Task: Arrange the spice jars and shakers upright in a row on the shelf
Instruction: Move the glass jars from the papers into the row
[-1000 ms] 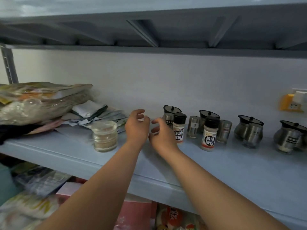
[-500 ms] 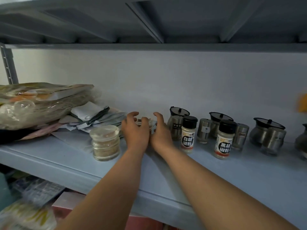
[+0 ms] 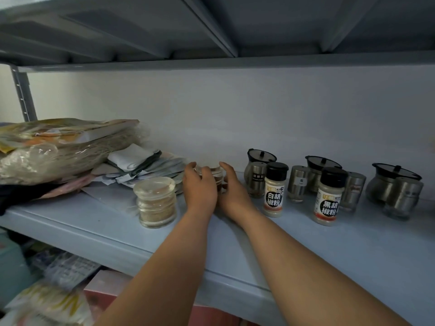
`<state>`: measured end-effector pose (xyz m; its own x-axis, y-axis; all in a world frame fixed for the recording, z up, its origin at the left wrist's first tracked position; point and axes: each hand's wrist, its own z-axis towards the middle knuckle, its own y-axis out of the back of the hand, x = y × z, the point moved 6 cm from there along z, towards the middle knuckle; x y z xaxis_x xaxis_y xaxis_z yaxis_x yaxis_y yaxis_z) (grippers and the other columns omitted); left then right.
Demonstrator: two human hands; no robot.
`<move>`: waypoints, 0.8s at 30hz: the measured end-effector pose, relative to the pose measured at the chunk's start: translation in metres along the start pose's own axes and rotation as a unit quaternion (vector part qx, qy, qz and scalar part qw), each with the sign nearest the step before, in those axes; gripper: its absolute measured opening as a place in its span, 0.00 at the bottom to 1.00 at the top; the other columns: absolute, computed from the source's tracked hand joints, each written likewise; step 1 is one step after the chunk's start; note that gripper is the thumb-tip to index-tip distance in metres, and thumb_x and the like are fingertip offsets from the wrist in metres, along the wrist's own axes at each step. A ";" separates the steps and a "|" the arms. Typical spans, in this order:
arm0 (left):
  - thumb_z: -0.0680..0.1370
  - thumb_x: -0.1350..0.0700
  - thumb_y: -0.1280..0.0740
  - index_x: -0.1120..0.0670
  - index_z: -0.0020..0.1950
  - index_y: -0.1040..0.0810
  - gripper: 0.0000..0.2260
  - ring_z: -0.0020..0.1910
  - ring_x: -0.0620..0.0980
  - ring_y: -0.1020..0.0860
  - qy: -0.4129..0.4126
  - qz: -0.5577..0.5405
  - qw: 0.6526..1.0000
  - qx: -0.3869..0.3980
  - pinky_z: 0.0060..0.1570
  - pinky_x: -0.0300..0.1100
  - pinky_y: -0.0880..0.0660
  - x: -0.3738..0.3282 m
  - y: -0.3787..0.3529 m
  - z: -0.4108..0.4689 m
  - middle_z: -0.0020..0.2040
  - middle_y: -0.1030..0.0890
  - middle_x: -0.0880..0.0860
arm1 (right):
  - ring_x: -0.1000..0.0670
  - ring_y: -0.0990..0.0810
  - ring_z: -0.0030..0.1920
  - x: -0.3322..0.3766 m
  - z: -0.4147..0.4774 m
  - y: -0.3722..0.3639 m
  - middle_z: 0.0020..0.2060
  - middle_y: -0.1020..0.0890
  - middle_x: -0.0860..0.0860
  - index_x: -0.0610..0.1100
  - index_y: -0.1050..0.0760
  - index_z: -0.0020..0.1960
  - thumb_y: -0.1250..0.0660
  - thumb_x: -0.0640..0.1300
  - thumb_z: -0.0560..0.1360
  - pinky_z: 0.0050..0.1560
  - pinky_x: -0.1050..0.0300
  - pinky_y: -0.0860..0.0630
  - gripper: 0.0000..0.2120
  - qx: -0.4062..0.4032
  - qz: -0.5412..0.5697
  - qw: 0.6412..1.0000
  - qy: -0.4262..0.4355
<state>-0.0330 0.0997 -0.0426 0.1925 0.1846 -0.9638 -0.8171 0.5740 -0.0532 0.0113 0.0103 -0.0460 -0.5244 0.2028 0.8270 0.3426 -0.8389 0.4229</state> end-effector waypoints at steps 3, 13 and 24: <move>0.79 0.57 0.44 0.58 0.67 0.32 0.17 0.57 0.54 0.26 0.009 -0.001 1.000 -0.030 0.51 0.40 0.34 0.000 0.006 0.000 0.62 0.25 0.59 | 0.48 0.22 0.60 -0.003 0.002 -0.002 0.60 0.21 0.47 0.53 0.42 0.72 0.27 0.45 0.67 0.62 0.49 0.27 0.39 -0.019 -0.001 1.000 0.006; 0.79 0.56 0.45 0.53 0.59 0.23 0.14 0.55 0.52 0.26 -0.031 0.017 0.999 0.010 0.51 0.40 0.33 -0.005 0.000 -0.003 0.60 0.23 0.56 | 0.45 0.22 0.58 -0.005 0.004 0.000 0.57 0.21 0.43 0.52 0.41 0.72 0.31 0.44 0.70 0.53 0.57 0.28 0.34 -0.044 -0.057 0.997 0.017; 0.76 0.53 0.44 0.49 0.52 0.20 0.14 0.53 0.52 0.23 -0.048 0.014 0.999 0.012 0.56 0.49 0.25 -0.009 0.001 -0.006 0.54 0.21 0.55 | 0.45 0.22 0.57 -0.004 0.001 0.005 0.57 0.21 0.43 0.54 0.38 0.70 0.31 0.45 0.71 0.50 0.61 0.31 0.31 -0.052 -0.064 0.997 0.014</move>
<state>-0.0390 0.0935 -0.0356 0.2212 0.2756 -0.9355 -0.8101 0.5859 -0.0189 0.0158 0.0055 -0.0467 -0.5806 0.2982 0.7576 0.1900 -0.8552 0.4822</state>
